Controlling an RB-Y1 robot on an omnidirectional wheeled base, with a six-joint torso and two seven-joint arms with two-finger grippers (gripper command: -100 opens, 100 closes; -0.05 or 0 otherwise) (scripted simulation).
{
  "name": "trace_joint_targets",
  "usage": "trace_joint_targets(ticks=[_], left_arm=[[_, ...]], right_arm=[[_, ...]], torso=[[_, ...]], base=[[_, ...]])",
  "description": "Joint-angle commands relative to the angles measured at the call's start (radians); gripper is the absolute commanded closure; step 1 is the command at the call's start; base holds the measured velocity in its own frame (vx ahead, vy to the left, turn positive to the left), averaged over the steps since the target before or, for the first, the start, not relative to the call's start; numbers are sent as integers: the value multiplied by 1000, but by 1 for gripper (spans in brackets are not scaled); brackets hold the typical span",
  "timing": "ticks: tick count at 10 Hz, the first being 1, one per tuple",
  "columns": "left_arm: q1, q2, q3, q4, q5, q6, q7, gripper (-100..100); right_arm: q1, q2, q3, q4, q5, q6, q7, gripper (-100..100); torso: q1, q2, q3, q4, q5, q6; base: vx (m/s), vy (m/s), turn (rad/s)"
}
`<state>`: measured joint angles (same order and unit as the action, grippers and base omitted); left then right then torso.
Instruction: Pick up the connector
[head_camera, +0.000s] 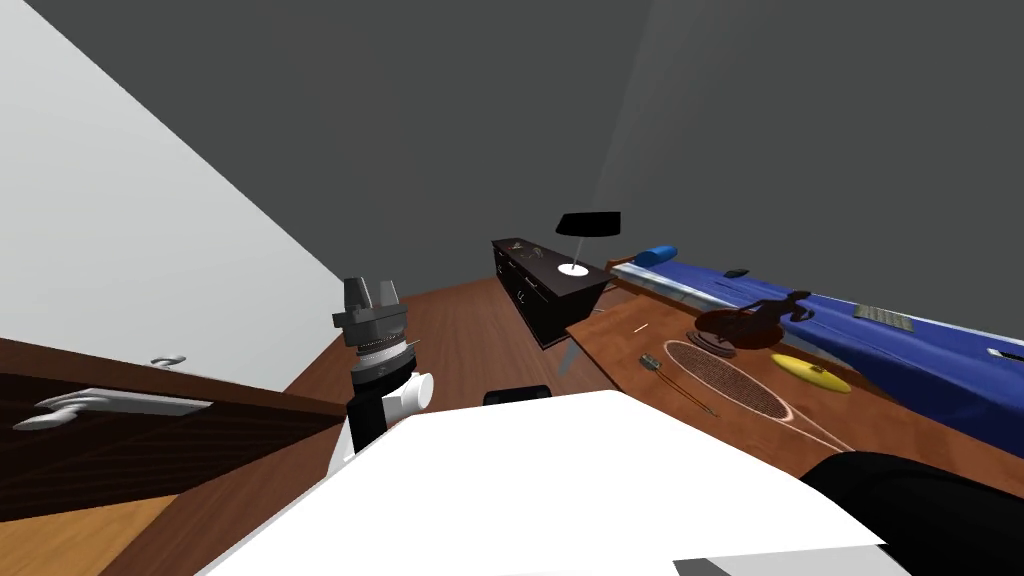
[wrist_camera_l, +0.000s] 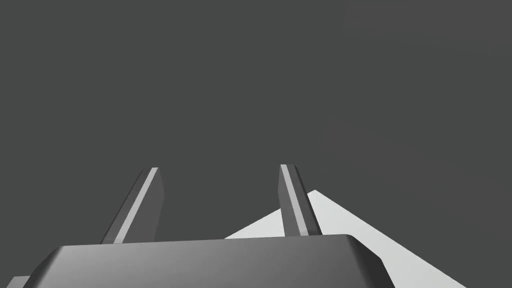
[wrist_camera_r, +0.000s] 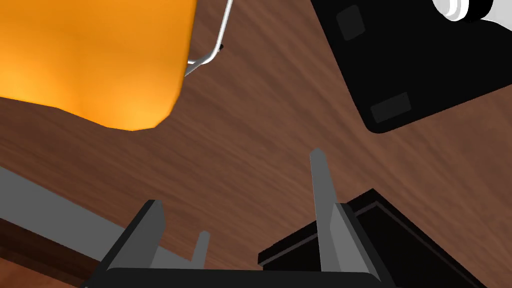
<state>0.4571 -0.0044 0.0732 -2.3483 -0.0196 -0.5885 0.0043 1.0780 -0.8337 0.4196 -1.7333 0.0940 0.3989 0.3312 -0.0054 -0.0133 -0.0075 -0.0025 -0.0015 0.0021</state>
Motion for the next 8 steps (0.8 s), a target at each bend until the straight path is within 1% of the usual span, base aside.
trace_joint_targets(ticks=[1,2,3,4,6,8], left_arm=[[0,0,0,0,0,0,0,0],[0,0,0,0,0,0,0,0],[0,0,0,0,0,0,0,0],[0,0,0,0,0,0,0,0],[0,0,0,0,0,0,0,0],[0,0,0,0,0,0,0,0]], right_arm=[[12,-24,26,39,0,34,17,-100],[26,-44,47,67,3,60,31,-100],[26,-44,47,67,3,60,31,-100],[37,-61,65,93,5,83,44,-100],[51,-91,98,141,8,123,65,-100],[54,-116,122,183,11,154,82,-100]], torso=[[0,0,0,0,0,0],[0,0,0,0,0,0],[-1,-3,-2,-1,0,0],[-1,-3,-2,-1,0,0],[-4,-5,-3,-1,-1,0],[-5,-9,-5,-2,-1,-1]], base=[[72,-13,411],[131,-45,398],[102,-46,317],[99,-45,406],[156,-100,426],[182,-123,424]])
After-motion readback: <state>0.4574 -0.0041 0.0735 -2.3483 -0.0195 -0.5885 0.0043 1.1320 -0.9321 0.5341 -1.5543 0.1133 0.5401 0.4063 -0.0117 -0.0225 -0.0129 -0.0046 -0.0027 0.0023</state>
